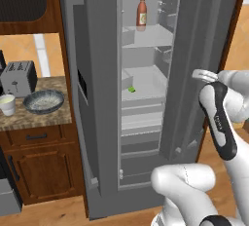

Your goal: Grab a lemon wedge from the fridge and one ice cube from the ice bowl, and put them in the glass of lemonade.

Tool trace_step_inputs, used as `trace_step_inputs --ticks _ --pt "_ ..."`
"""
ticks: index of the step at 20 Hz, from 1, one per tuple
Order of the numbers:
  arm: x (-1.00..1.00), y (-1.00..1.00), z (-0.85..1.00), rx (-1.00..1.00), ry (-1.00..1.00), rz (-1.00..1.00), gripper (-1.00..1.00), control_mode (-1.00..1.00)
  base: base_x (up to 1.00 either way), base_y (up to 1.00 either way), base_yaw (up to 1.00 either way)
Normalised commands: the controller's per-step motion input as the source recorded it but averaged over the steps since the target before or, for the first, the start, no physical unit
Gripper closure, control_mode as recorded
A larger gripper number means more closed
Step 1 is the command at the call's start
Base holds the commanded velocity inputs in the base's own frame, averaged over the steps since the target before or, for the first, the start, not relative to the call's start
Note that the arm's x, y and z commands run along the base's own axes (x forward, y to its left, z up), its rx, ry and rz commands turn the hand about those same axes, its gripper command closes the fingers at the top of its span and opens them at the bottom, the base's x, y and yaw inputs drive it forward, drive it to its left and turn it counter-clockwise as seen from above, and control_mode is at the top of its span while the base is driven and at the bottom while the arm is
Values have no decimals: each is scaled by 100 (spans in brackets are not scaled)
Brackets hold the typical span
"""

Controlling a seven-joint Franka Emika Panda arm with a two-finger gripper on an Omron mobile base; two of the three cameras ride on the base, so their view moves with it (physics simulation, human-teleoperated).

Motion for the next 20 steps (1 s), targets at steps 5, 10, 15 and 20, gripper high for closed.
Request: trace_step_inputs --ticks 5,10,15,20 --pt "-100 -100 49 19 11 -12 100 -100 0 0 0" --pt "-97 -94 48 14 8 -10 -100 -100 0 0 0" --pt "-92 -23 57 -1 0 -3 -100 -100 0 0 0" --pt "-45 82 12 -46 9 8 -100 -100 0 0 0"
